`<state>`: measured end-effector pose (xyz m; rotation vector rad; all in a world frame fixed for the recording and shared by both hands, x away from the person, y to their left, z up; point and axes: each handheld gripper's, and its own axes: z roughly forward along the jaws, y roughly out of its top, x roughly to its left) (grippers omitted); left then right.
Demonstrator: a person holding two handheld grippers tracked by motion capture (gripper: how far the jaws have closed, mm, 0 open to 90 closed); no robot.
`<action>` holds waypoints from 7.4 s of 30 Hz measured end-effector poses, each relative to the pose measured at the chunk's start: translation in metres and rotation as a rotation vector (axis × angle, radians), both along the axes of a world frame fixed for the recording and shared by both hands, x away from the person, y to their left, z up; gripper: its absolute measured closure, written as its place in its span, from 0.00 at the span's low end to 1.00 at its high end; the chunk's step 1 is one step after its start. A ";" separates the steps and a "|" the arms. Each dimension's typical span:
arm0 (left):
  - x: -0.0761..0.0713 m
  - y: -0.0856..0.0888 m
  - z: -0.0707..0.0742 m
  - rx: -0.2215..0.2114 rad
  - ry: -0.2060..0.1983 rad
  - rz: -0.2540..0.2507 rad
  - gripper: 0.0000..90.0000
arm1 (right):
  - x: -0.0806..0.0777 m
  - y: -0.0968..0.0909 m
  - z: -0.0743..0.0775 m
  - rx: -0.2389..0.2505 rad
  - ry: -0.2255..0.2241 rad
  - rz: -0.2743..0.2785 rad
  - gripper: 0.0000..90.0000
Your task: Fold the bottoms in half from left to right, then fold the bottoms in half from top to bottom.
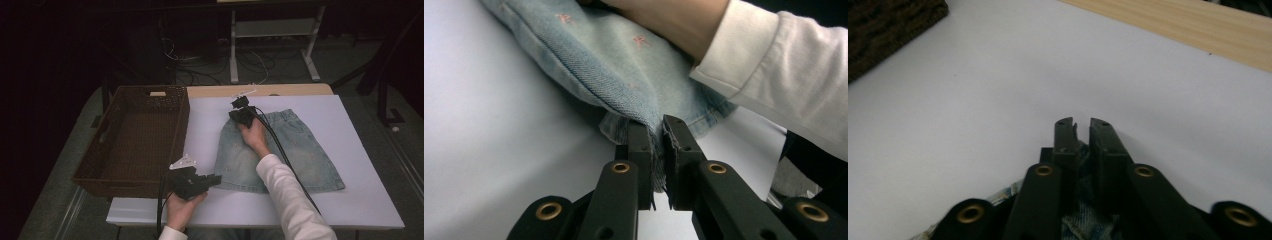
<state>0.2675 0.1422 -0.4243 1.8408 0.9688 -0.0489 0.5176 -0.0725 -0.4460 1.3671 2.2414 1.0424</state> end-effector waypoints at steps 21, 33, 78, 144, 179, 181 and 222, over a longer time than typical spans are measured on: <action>0.009 0.005 0.064 -0.097 -0.028 -0.026 0.93 | 0.013 -0.039 0.066 0.181 0.024 -0.030 0.94; 0.001 0.034 0.088 -0.129 -0.076 0.022 0.93 | 0.015 -0.015 0.092 0.200 -0.010 0.032 0.94; 0.037 -0.137 0.049 -0.067 0.010 -0.346 0.93 | 0.023 -0.112 0.075 0.290 0.050 0.045 0.94; 0.073 -0.238 -0.009 -0.057 0.152 -0.449 0.77 | 0.030 -0.173 0.038 0.261 0.141 -0.014 0.79; 0.080 -0.192 0.040 -0.071 0.036 -0.431 0.40 | -0.014 -0.185 0.084 0.251 0.055 -0.072 0.07; 0.081 -0.188 0.043 -0.072 0.034 -0.419 0.39 | -0.017 -0.184 0.085 0.246 0.060 -0.063 0.04; 0.170 -0.125 0.080 -0.030 -0.042 -0.119 0.12 | -0.038 -0.203 0.078 0.262 0.059 -0.022 0.01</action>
